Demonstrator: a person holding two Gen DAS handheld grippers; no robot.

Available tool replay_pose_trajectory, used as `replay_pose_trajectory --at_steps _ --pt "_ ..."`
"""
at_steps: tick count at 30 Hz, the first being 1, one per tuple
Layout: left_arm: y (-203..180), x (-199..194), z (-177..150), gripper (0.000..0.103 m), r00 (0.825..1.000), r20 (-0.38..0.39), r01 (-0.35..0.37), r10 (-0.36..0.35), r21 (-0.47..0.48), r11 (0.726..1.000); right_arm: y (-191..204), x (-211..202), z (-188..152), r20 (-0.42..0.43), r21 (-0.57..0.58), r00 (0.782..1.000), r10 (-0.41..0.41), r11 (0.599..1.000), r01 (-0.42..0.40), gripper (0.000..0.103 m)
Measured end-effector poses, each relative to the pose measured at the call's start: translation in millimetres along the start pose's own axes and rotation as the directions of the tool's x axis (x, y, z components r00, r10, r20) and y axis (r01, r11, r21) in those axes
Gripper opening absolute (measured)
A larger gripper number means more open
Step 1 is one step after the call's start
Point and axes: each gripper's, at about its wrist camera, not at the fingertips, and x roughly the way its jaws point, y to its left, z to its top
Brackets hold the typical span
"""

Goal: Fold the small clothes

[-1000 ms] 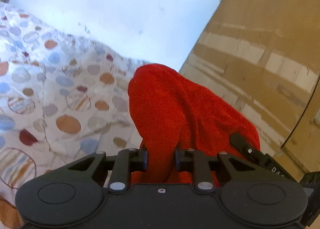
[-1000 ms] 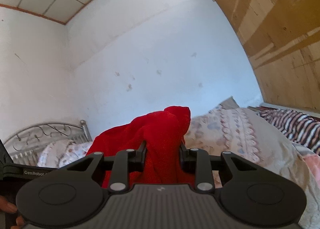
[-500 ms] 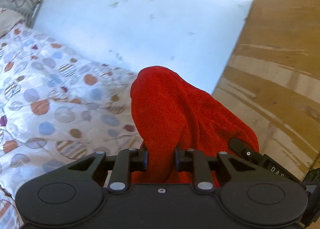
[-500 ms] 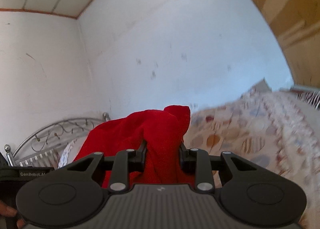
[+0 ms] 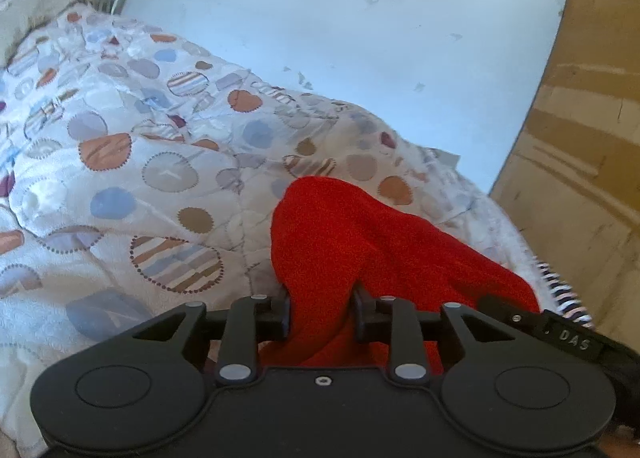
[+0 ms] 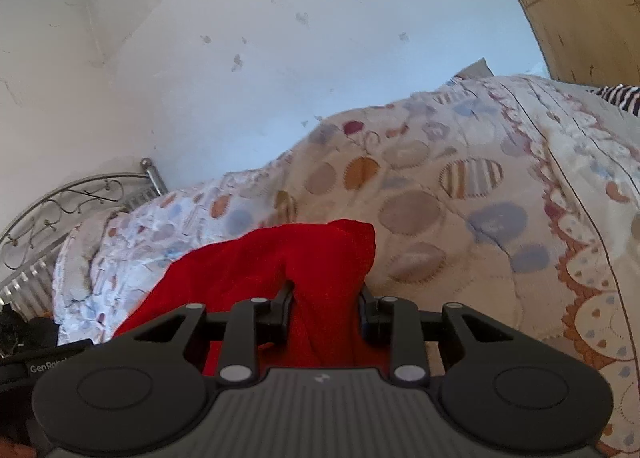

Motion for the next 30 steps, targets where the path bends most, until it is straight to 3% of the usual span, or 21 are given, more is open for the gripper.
replay_pose_trajectory --at_steps 5,10,13,15,17,20,26,30 --pt "-6 12 -19 0.039 0.999 0.026 -0.049 0.047 0.126 0.991 -6 4 -9 -0.004 -0.017 1.0 -0.015 1.0 0.015 0.036" --pt "-1 18 -17 0.045 0.999 0.004 -0.047 0.046 0.103 0.994 -7 7 -9 -0.014 -0.015 1.0 -0.028 1.0 0.027 0.041" --pt "-1 16 -14 0.053 0.999 -0.001 -0.048 0.049 0.1 0.994 -4 1 -6 -0.011 -0.023 0.999 -0.045 0.999 0.044 0.05" --pt "-1 12 -9 0.064 0.999 -0.003 -0.042 0.042 0.088 0.995 -1 -6 -4 -0.005 -0.034 0.998 -0.055 0.998 0.055 0.057" --pt "-3 4 -4 0.083 0.999 0.01 -0.046 0.045 0.08 0.996 4 -15 0 0.01 -0.051 0.998 -0.059 0.997 0.06 0.07" --pt "-8 -15 3 0.093 0.996 0.074 -0.062 0.057 0.078 0.995 14 -37 8 0.053 -0.083 0.997 -0.063 0.994 0.067 0.085" --pt "-22 -58 17 0.1 0.991 0.125 -0.059 0.049 0.077 0.995 37 -90 24 0.162 -0.129 0.984 -0.068 0.988 0.09 0.101" --pt "-31 -93 26 0.102 0.986 0.163 -0.052 0.039 0.079 0.995 53 -126 32 0.221 -0.17 0.973 -0.058 0.981 0.097 0.103"
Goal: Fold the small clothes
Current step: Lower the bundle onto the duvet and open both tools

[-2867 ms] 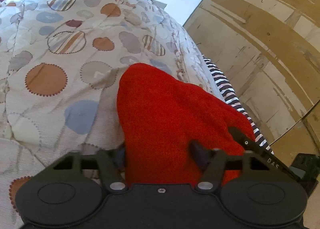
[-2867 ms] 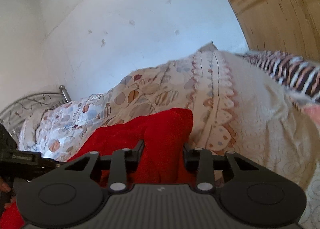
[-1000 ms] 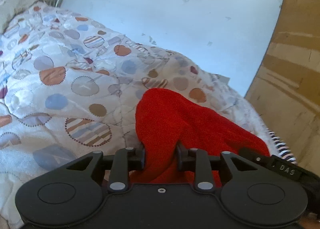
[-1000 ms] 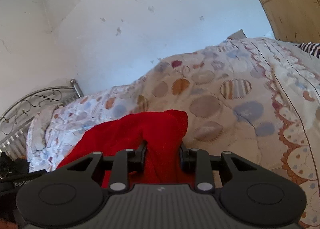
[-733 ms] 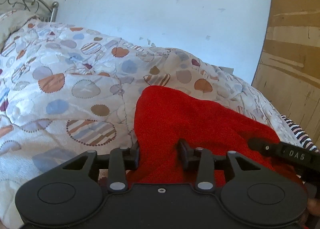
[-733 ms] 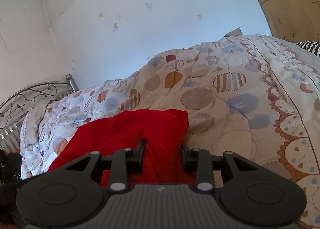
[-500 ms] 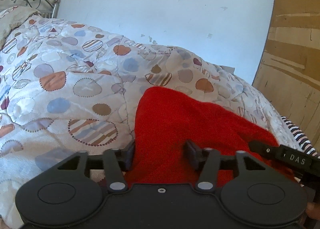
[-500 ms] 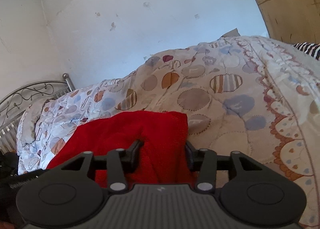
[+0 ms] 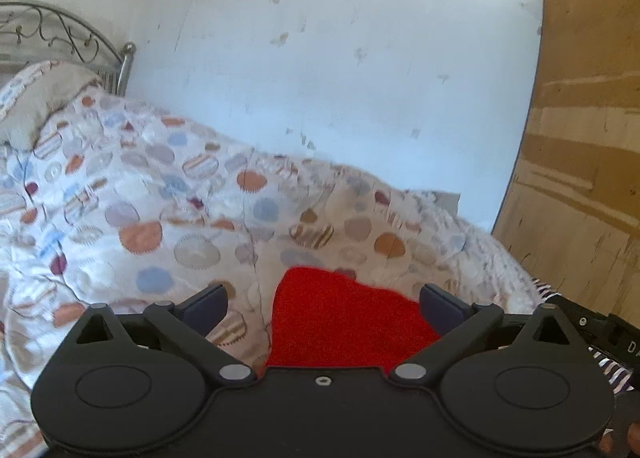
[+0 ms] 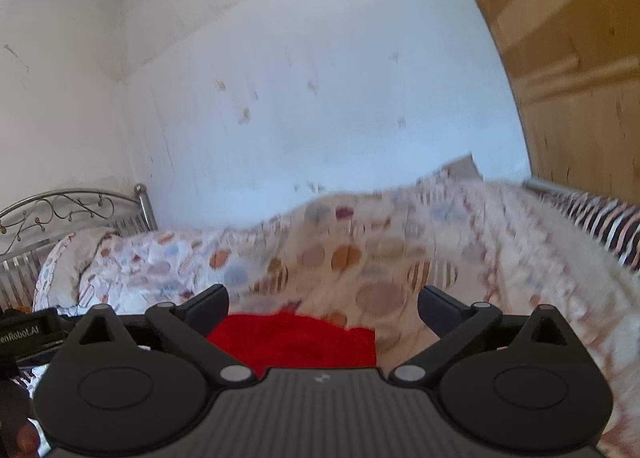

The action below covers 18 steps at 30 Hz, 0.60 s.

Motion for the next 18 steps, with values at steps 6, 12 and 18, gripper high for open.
replay_pose_trajectory --at_steps 6,12,18 --pt "-9 -51 15 0.102 0.999 0.044 0.004 -0.006 0.037 0.999 14 -49 17 0.06 -0.035 0.998 0.011 0.999 -0.009 0.103" --pt "-15 -96 19 0.102 0.997 0.08 -0.002 -0.003 0.059 0.998 31 -93 25 0.118 -0.078 0.993 0.025 0.997 -0.016 0.103" --pt "-14 -135 12 0.102 0.995 0.102 -0.012 0.004 0.073 0.997 46 -135 20 0.173 -0.108 0.985 0.024 0.994 -0.005 0.103"
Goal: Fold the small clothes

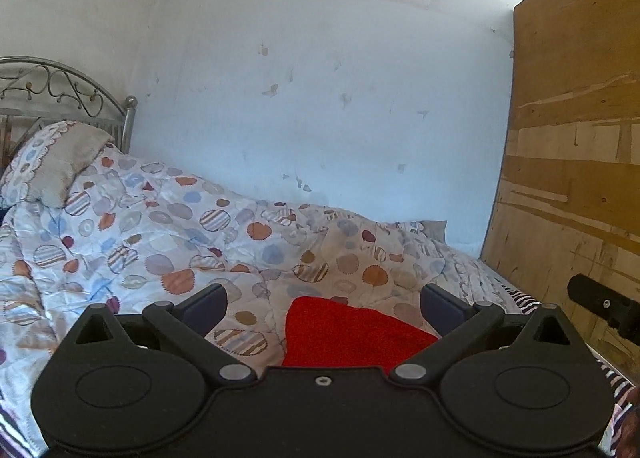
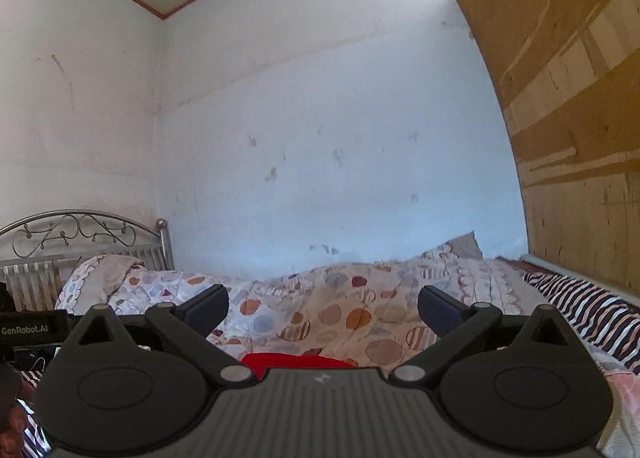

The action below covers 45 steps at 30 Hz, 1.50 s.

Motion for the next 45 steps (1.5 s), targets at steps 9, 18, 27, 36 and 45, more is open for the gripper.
replay_pose_trajectory --at_steps 9,18,27,36,45 --pt "9 -52 -28 0.102 1.0 -0.021 -0.013 0.013 0.001 1.0 19 -61 -22 0.033 -0.056 0.999 -0.036 0.998 0.038 0.103" --pt "22 -98 -57 0.102 0.999 -0.013 -0.033 0.033 0.002 0.999 31 -116 -48 0.076 -0.076 0.992 -0.097 0.992 0.103 0.103" --pt "32 -132 -92 0.102 0.998 -0.018 -0.067 0.068 0.025 0.997 44 -148 -88 0.002 -0.109 0.989 -0.148 0.983 0.147 0.103" --pt "42 -150 -125 0.102 0.996 0.006 -0.086 0.086 0.013 0.996 48 -170 -112 0.024 -0.101 0.984 -0.174 0.979 0.175 0.103" --pt "42 -151 -146 0.102 0.994 -0.002 -0.105 0.106 0.048 0.993 40 -168 -131 -0.002 -0.108 0.978 -0.209 0.972 0.208 0.103"
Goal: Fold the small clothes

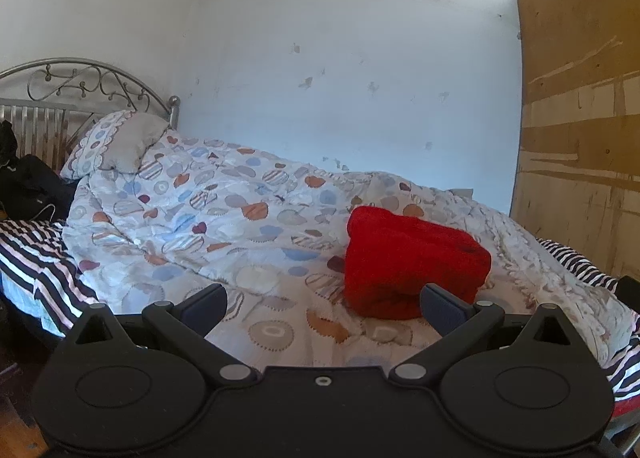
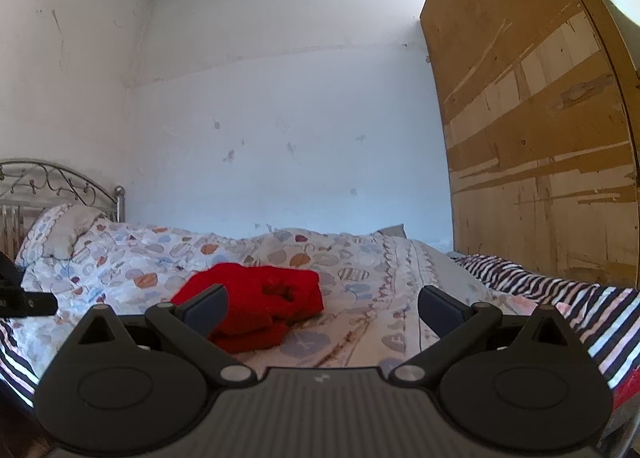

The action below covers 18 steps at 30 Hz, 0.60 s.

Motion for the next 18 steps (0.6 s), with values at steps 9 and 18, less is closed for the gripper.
replay_pose_trajectory --at_steps 9,18 --pt "-2.0 2.1 -6.7 0.102 1.0 -0.014 0.014 -0.014 0.001 1.0 0.6 1.8 -10.1 -0.028 -0.021 1.0 -0.005 1.0 0.005 0.103" --pt "-4.8 1.8 -8.8 0.102 1.0 -0.019 0.012 -0.012 0.008 1.0 -1.6 2.1 -8.6 -0.031 -0.017 0.999 -0.007 1.0 0.006 0.103"
